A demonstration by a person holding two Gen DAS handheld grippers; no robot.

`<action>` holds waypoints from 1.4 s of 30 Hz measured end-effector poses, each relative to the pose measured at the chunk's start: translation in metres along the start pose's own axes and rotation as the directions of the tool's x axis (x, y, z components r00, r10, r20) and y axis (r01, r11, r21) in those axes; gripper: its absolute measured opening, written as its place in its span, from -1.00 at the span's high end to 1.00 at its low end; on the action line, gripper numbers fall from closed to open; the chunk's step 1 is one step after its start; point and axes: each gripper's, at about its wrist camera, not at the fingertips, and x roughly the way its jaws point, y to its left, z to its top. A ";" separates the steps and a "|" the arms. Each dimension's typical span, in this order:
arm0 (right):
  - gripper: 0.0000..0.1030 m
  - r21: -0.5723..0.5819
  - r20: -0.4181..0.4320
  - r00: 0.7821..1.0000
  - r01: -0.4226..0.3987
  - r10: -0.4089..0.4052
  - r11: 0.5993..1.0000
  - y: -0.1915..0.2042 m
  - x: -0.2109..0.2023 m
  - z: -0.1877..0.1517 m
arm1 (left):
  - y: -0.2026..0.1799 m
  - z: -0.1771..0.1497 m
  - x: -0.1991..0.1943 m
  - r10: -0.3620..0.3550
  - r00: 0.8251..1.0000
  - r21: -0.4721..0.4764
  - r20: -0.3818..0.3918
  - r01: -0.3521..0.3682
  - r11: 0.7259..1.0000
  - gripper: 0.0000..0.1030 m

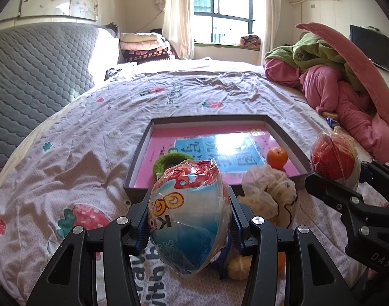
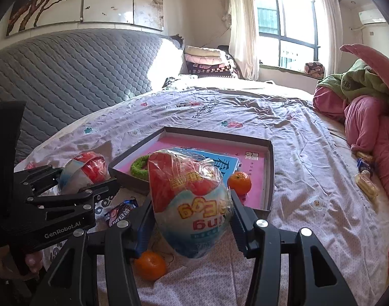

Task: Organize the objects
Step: 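Lift the blue-white ball with left tool while right tool lifts the red-white egg bag, then carry both held candy bags over the pink tray and lower them inside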

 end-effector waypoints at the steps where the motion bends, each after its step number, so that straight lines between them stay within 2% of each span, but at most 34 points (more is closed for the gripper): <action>1: -0.03 -0.001 0.003 1.000 -0.002 0.002 1.000 0.000 0.000 0.002 | 0.000 0.003 0.000 0.001 1.000 -0.002 0.004 -0.001 1.000 -0.01; 17: -0.03 -0.008 0.028 1.000 0.004 -0.004 1.000 -0.004 0.020 0.037 | -0.003 0.035 0.011 0.012 0.999 0.000 0.033 -0.012 1.000 -0.01; 31: -0.03 -0.003 0.020 1.000 0.013 -0.013 1.000 -0.010 0.044 0.053 | 0.002 0.051 0.028 0.025 1.000 0.012 0.008 -0.025 1.000 -0.01; 42: -0.03 -0.014 0.030 0.999 0.014 -0.013 1.000 -0.009 0.054 0.065 | 0.011 0.070 0.038 0.057 0.998 0.011 0.037 -0.057 0.998 -0.01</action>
